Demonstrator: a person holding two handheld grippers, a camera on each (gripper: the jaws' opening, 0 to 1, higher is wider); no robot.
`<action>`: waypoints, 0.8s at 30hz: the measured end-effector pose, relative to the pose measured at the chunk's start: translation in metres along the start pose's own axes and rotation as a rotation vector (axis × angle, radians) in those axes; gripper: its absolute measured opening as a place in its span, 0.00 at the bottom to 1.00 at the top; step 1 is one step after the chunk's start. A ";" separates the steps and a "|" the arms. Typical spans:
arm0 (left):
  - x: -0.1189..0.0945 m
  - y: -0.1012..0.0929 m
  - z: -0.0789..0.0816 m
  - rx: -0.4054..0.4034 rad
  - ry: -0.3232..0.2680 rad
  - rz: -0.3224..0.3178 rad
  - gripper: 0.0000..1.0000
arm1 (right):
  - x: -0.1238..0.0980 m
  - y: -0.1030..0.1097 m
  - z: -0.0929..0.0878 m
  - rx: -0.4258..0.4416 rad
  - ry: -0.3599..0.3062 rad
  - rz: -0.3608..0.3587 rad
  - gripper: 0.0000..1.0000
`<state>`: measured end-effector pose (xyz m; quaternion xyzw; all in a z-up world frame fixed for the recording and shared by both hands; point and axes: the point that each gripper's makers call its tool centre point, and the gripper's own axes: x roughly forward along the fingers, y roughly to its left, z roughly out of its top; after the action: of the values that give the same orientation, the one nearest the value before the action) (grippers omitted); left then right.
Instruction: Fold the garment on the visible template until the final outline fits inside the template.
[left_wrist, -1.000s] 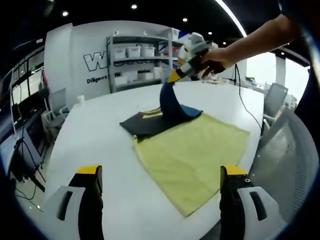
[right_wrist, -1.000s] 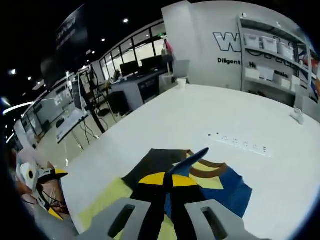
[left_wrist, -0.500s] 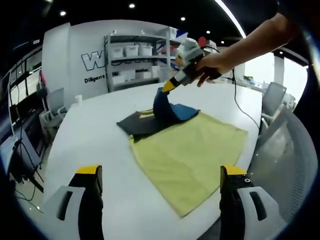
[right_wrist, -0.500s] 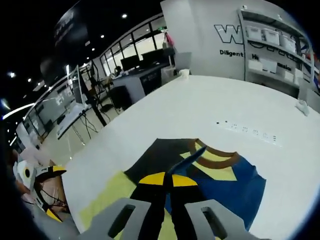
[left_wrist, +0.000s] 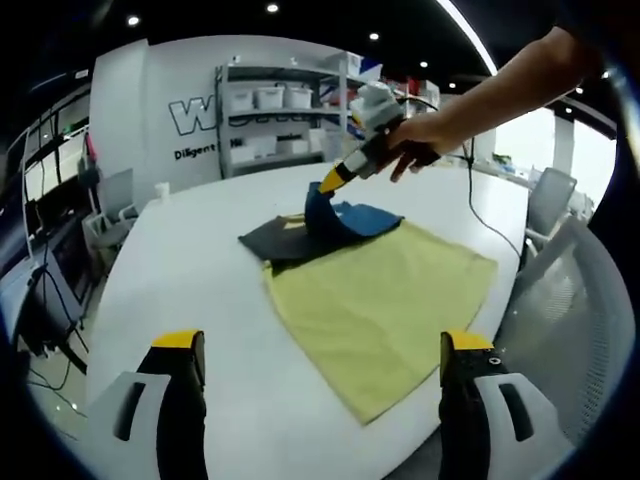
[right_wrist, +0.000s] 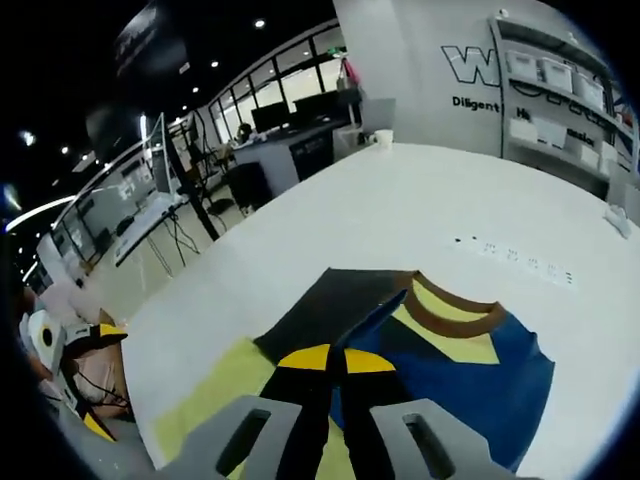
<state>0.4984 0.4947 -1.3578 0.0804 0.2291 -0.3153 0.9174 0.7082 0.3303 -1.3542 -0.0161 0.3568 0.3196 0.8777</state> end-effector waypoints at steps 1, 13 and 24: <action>0.000 0.000 -0.001 0.003 0.002 0.000 0.97 | 0.001 0.000 -0.001 -0.003 0.001 -0.003 0.00; -0.001 0.001 -0.008 -0.010 0.014 0.010 0.97 | 0.022 0.015 -0.015 0.003 0.042 0.028 0.00; 0.000 0.000 -0.010 -0.010 0.027 0.007 0.97 | 0.040 0.027 -0.030 -0.017 0.084 0.054 0.00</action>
<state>0.4942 0.4976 -1.3669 0.0806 0.2426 -0.3100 0.9157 0.6955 0.3662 -1.3967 -0.0273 0.3908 0.3451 0.8529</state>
